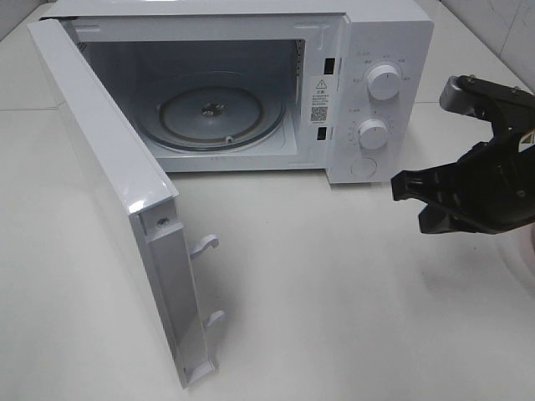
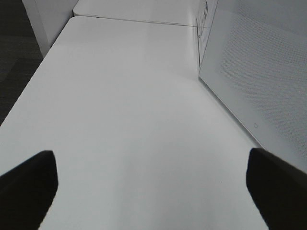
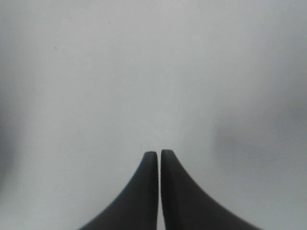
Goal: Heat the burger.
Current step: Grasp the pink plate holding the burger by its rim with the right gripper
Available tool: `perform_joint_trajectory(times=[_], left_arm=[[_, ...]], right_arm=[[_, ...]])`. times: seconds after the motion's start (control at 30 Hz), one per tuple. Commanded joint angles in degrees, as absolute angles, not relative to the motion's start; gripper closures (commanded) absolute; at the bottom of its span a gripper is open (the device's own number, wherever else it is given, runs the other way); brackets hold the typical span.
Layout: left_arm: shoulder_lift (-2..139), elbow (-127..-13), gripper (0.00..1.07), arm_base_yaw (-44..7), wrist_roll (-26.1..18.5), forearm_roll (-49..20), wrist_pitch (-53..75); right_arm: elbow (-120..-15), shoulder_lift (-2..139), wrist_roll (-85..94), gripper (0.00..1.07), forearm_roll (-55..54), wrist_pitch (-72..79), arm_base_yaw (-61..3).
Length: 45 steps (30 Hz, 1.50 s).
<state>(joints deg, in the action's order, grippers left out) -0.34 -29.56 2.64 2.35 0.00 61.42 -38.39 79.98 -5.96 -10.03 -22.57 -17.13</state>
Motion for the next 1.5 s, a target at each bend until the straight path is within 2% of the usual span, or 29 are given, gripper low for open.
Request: perform_joint_trajectory(times=[0.03,0.07,0.1,0.13,0.17,0.2,0.27,0.3,0.33,0.37,0.4,0.6,1.07,1.5], left_arm=[[-1.1,-29.6,0.04,2.8,2.3,-0.4,61.4],[-1.1,-29.6,0.04,2.8,2.3,-0.4,61.4],[-1.1,-29.6,0.04,2.8,2.3,-0.4,61.4],[-1.1,-29.6,0.04,2.8,2.3,-0.4,61.4],[-1.1,-29.6,0.04,2.8,2.3,-0.4,61.4],[-1.1,-29.6,0.04,2.8,2.3,-0.4,61.4],[-1.1,-29.6,0.04,2.8,2.3,-0.4,61.4],[-1.1,-29.6,0.04,2.8,2.3,-0.4,61.4],[-1.1,-29.6,0.04,2.8,2.3,-0.4,61.4],[-1.1,-29.6,0.04,2.8,2.3,-0.4,61.4],[-1.1,-29.6,0.04,2.8,2.3,-0.4,61.4],[-1.1,-29.6,0.04,2.8,2.3,-0.4,61.4],[-1.1,-29.6,0.04,2.8,2.3,-0.4,61.4],[-1.1,-29.6,0.04,2.8,2.3,-0.4,61.4]], right_arm=[[-42.4,79.4,-7.0,0.9,1.2,-33.3,-15.3],[-42.9,79.4,-7.0,0.84,2.6,-34.0,-14.8],[-42.9,79.4,-7.0,0.84,2.6,-34.0,-14.8],[-43.4,79.4,-7.2,0.71,4.2,-33.6,-13.7],[-43.5,79.4,-7.2,0.62,4.9,-33.3,-13.1],[-43.5,79.4,-7.2,0.62,4.9,-33.3,-13.1],[-43.5,79.9,-6.6,0.23,6.8,-32.8,-10.9],[-43.5,79.9,-6.6,0.23,6.8,-32.8,-10.9],[-43.5,80.3,-6.2,0.13,6.8,-33.2,-10.2],[-43.5,80.3,-6.2,0.13,6.8,-33.2,-10.2],[-43.5,81.5,-5.3,0.06,6.8,-34.4,-9.1],[-44.3,86.4,-4.2,0.07,7.3,-36.7,-6.1],[-55.6,99.1,-3.8,0.09,9.2,-40.2,0.3],[-56.4,104.3,-2.3,0.11,9.3,-40.2,6.2]])
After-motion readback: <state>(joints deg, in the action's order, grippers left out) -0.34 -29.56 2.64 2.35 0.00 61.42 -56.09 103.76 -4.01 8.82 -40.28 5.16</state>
